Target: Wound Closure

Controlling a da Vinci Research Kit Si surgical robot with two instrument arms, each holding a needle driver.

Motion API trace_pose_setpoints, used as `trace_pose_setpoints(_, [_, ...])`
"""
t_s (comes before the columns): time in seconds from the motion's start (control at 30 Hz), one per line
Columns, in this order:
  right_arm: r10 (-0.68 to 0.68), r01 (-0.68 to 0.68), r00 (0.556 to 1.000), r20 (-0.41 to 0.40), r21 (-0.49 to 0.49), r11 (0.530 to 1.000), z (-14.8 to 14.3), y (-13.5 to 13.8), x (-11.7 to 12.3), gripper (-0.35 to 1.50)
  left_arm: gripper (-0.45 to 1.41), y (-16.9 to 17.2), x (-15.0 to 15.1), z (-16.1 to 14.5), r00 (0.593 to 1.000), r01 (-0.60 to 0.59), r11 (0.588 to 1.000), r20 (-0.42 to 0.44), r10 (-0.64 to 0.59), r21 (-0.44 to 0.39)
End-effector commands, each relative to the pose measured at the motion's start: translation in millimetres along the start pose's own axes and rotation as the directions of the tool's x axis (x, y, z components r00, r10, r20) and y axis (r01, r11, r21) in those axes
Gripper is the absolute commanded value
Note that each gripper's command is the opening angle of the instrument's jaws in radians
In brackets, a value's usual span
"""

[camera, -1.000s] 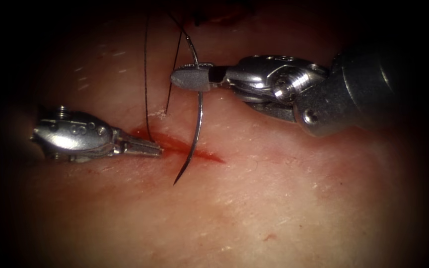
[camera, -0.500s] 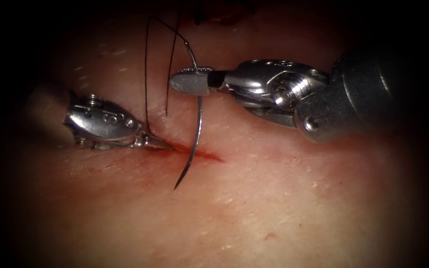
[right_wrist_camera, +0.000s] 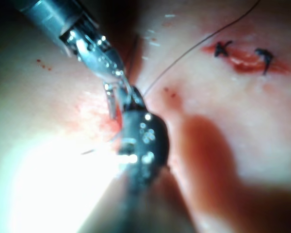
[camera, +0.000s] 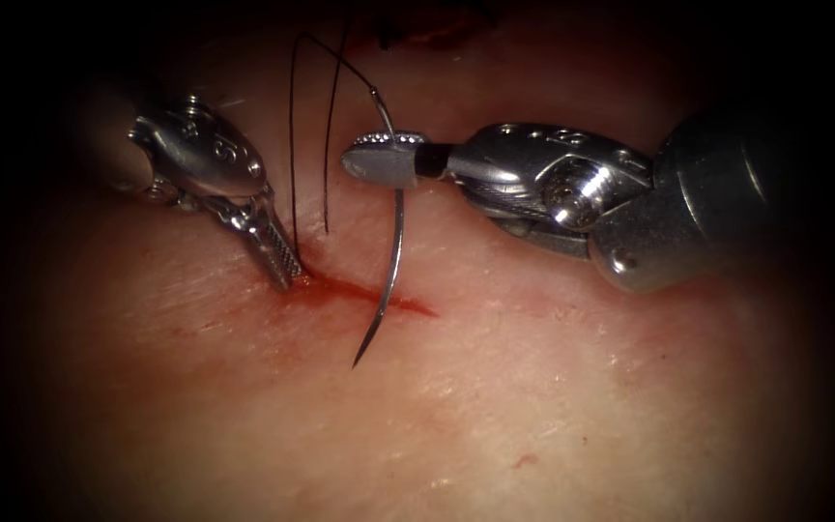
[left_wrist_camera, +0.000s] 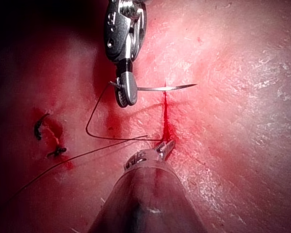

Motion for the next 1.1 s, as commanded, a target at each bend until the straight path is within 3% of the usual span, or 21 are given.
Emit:
trace_pose_setpoints(0.03, [0.001,-0.001,1.0,-0.008,0.007,1.0,0.5,-0.7,-0.9,-0.35,0.25,0.3,0.3,2.0,1.0,0.001,1.0,0.0,-0.001,0.005])
trace_pose_setpoints(0.13, [-0.009,0.009,1.0,-0.01,0.008,1.0,0.5,-0.8,-0.8,-0.35,0.24,-0.2,0.0,2.5,1.0,0.003,1.0,0.004,-0.003,0.027])
trace_pose_setpoints(0.3, [-0.009,0.01,1.0,-0.011,0.008,1.0,0.6,-1.0,-0.9,-0.35,0.04,-1.8,-0.1,1.4,1.0,0.001,0.996,-0.005,-0.001,0.09])
trace_pose_setpoints(0.53, [-0.015,0.015,1.0,-0.013,0.009,1.0,0.6,-1.1,-0.9,-0.35,0.0,-4.3,0.4,-0.2,0.996,0.054,0.985,-0.081,-0.041,0.167])
trace_pose_setpoints(0.67, [-0.015,0.015,1.0,-0.011,0.007,1.0,0.6,-1.2,-0.9,-0.35,-0.17,-5.5,0.8,0.4,0.993,0.081,0.973,-0.106,-0.059,0.216])
trace_pose_setpoints(0.9, [-0.016,0.016,1.0,-0.011,0.007,1.0,0.6,-1.2,-1.0,-0.35,-0.18,-4.9,0.1,3.9,0.994,0.077,0.978,-0.085,-0.062,0.191])
trace_pose_setpoints(1.1, [-0.017,0.017,1.0,-0.011,0.007,1.0,0.6,-1.2,-1.2,-0.35,-0.17,-3.9,-0.2,2.8,0.995,0.07,0.982,-0.084,-0.056,0.177])
